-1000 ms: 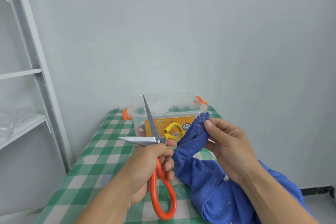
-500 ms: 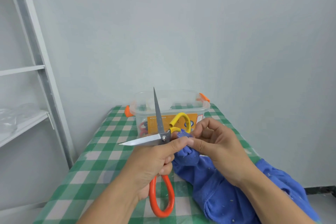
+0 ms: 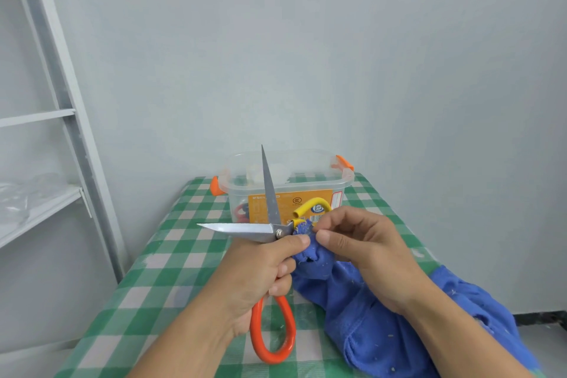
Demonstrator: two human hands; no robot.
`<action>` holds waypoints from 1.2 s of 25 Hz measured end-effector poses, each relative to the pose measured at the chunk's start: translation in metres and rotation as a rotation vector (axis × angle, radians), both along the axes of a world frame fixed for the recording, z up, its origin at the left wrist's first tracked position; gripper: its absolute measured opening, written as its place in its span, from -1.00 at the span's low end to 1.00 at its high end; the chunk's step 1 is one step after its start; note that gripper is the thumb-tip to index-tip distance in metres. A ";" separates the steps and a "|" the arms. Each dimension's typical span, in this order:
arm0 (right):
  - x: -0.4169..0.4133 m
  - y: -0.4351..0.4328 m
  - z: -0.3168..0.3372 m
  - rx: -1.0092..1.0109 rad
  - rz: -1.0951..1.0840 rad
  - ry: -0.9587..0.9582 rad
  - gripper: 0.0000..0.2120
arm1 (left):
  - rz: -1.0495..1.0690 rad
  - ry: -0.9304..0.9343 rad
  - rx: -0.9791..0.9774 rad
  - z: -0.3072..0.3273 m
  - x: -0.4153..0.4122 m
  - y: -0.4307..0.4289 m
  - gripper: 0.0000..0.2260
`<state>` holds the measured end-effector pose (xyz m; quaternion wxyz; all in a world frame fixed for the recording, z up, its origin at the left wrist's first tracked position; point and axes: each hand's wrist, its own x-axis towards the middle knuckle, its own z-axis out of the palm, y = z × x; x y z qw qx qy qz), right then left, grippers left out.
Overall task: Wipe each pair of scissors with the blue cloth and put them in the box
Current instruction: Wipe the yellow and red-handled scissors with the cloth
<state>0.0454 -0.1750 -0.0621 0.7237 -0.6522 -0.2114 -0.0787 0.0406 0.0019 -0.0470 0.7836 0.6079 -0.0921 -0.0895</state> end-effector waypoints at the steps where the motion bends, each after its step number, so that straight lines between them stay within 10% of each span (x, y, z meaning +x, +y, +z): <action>1: 0.000 -0.001 0.002 0.050 0.018 0.038 -0.92 | 0.004 0.007 0.002 -0.001 0.001 0.000 -0.79; 5: 0.008 -0.010 0.005 0.149 -0.277 0.165 -0.85 | 0.008 0.027 -0.006 -0.001 0.003 0.002 -0.76; 13: 0.024 -0.023 -0.009 -0.260 -0.762 0.275 -0.61 | -0.012 0.017 -0.052 -0.002 0.003 0.004 -0.77; 23: 0.000 -0.002 0.003 -0.169 -0.093 0.055 -0.76 | -0.090 0.026 0.111 0.003 0.000 0.008 -0.61; 30: 0.002 -0.003 -0.001 -0.159 -0.035 0.099 -0.78 | -0.173 0.033 0.054 0.001 0.003 0.013 -0.77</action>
